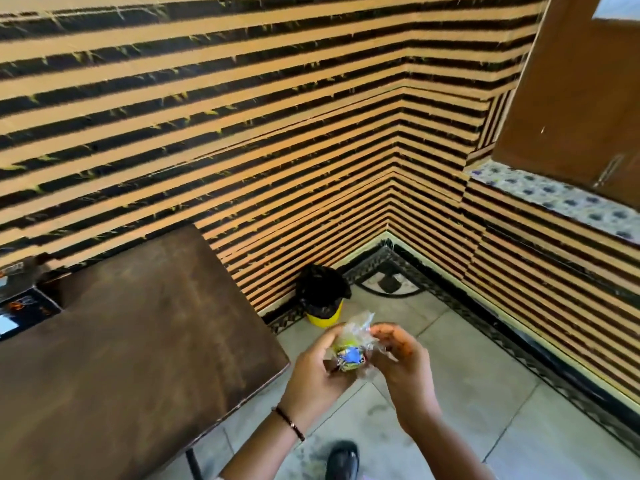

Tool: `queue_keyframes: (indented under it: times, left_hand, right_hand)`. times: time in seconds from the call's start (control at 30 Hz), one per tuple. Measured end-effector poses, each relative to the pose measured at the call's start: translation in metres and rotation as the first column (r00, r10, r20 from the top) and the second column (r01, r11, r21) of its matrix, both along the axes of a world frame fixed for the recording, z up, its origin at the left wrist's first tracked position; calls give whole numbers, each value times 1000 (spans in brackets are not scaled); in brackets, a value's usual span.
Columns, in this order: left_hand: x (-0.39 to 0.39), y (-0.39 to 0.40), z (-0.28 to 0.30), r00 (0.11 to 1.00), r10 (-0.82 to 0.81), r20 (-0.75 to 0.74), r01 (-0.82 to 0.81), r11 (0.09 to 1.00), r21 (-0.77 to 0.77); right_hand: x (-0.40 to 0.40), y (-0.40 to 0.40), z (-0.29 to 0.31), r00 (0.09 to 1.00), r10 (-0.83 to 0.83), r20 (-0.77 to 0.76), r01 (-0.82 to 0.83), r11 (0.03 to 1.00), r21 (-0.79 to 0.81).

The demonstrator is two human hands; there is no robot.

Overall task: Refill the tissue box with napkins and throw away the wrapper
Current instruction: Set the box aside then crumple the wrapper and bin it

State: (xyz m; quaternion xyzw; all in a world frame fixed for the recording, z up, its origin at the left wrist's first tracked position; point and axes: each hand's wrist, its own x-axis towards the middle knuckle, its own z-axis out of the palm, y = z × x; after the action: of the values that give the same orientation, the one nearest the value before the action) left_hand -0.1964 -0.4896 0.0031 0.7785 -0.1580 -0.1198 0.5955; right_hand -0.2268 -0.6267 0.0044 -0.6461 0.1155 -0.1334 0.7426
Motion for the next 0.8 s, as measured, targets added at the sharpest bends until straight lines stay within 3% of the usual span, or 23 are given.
queue_keyframes:
  times: [0.13,0.4,0.8]
  left_hand:
    - [26,-15,-5,970,-132,-203,104,984,-145]
    - [118,-39,-16,998,25,-54,-27,999,-41]
    - [220,-94,-32,962,190,-197,-198,980,-18]
  right_hand:
    - [32,-24,-10,998,-20,-62,22,999,35]
    - [129,-54,-16,993,17,-115,-14,999,30]
    - [231,-110,-37,962,188,-197,-170,980,103]
